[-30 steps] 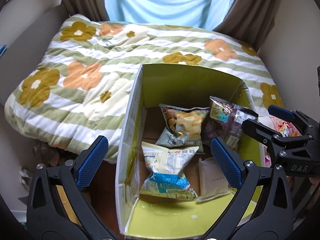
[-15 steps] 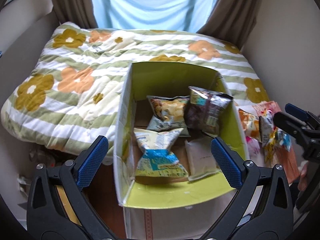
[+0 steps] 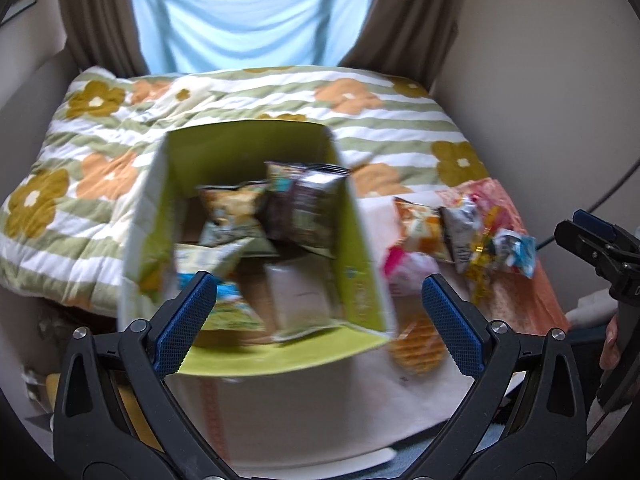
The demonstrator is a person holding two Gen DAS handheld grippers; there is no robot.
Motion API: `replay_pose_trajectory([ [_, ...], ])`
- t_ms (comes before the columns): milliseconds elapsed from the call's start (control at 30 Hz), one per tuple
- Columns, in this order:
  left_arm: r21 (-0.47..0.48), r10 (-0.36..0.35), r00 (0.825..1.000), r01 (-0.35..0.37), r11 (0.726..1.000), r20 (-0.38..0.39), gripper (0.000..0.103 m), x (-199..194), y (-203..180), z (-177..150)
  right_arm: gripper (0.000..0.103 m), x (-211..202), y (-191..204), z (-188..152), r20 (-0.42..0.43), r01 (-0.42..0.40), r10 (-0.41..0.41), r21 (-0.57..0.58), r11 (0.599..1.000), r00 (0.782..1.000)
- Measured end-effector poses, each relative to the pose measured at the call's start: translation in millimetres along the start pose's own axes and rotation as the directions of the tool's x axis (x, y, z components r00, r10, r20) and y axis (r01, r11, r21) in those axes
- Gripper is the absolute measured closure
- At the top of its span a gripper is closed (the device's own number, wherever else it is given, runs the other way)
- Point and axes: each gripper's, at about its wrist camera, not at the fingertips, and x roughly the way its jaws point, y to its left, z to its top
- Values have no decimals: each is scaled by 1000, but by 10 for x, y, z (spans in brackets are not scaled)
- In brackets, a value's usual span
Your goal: Organize snacks
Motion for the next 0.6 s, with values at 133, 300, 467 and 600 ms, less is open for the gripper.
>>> replay_pose_trajectory([
  [133, 41, -13, 1000, 14, 999, -27, 1, 90, -450, -92, 3, -126, -413, -201, -34, 28, -27, 23, 999, 999],
  [300, 98, -35, 996, 43, 994, -85, 1, 325, -1026, -294, 3, -132, -857, -549, -108, 65, -59, 54, 996, 992],
  [467, 171, -53, 982, 85, 982, -181, 1, 673, -1408, -558, 3, 19, -1138, -945, -202, 96, -76, 90, 991, 976],
  [600, 278, -41, 972, 106, 955, -230, 1, 930, -1601, -701, 3, 167, -1267, -1207, -251, 125, -80, 172, 977, 965],
])
